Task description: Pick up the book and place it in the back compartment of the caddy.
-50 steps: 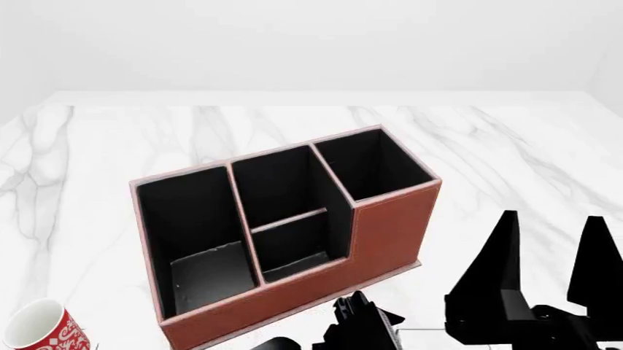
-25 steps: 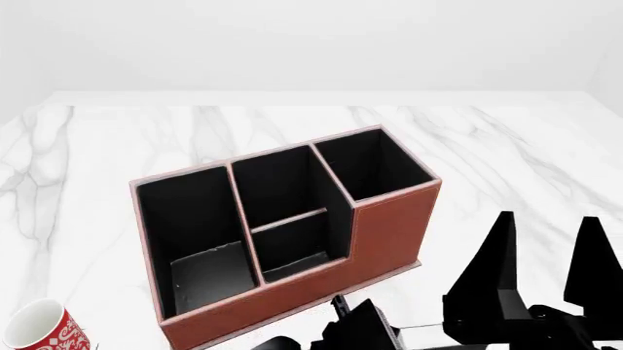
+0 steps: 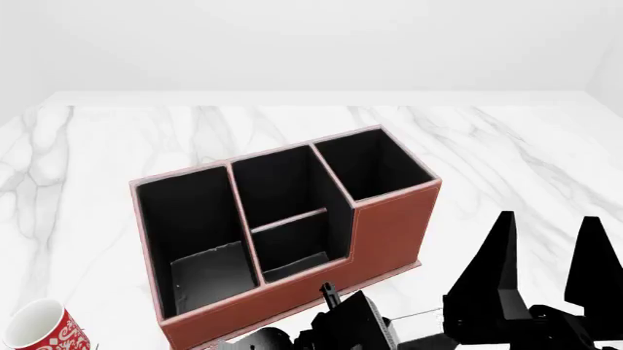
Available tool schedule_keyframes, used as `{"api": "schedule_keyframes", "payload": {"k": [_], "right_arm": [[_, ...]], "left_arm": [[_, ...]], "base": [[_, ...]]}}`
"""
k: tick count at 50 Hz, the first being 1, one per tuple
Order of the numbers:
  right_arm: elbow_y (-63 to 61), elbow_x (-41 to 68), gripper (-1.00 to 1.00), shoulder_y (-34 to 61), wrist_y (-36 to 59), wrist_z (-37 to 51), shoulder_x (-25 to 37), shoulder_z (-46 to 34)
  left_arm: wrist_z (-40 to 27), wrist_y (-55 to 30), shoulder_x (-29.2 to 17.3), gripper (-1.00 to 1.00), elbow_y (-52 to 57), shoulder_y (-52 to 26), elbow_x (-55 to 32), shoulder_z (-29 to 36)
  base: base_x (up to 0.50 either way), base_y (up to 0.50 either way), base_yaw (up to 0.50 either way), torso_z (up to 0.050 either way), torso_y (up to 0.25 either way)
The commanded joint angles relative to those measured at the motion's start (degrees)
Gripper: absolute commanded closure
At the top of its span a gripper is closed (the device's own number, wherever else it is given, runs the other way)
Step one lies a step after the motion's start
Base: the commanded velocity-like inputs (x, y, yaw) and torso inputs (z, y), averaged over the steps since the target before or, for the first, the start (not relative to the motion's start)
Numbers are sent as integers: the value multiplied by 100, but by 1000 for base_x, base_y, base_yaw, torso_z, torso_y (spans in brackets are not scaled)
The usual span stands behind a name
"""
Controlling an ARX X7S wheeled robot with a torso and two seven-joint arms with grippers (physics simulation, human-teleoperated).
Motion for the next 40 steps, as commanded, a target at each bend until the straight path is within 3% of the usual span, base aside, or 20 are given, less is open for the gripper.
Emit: {"api": "schedule_keyframes", "payload": {"k": [1,8,21,40], "right_arm": [[-154,-93,-100,-62,3,-64,-49,173],[-202,-106,-100,-81,-5,-42,-35,181],[-195,-127,-100,-74,0,-24,-23,153],[-174,-171,-100,-62,4,-15,-4,95]], "left_arm": [[-181,-684,-338,100,1252,-217,-283,-475],[-531,-1266,-693,100,2359,-259,-591,-847],[-882,-1912,-1172,100,3450,-240,-958,-1235],[-1157,-3840,-1546,100,4122,-1037,-3006,-2736]], "base": [[0,0,0,0,0],[0,0,0,0,1],[0,0,0,0,1],[0,0,0,0,1]]}}
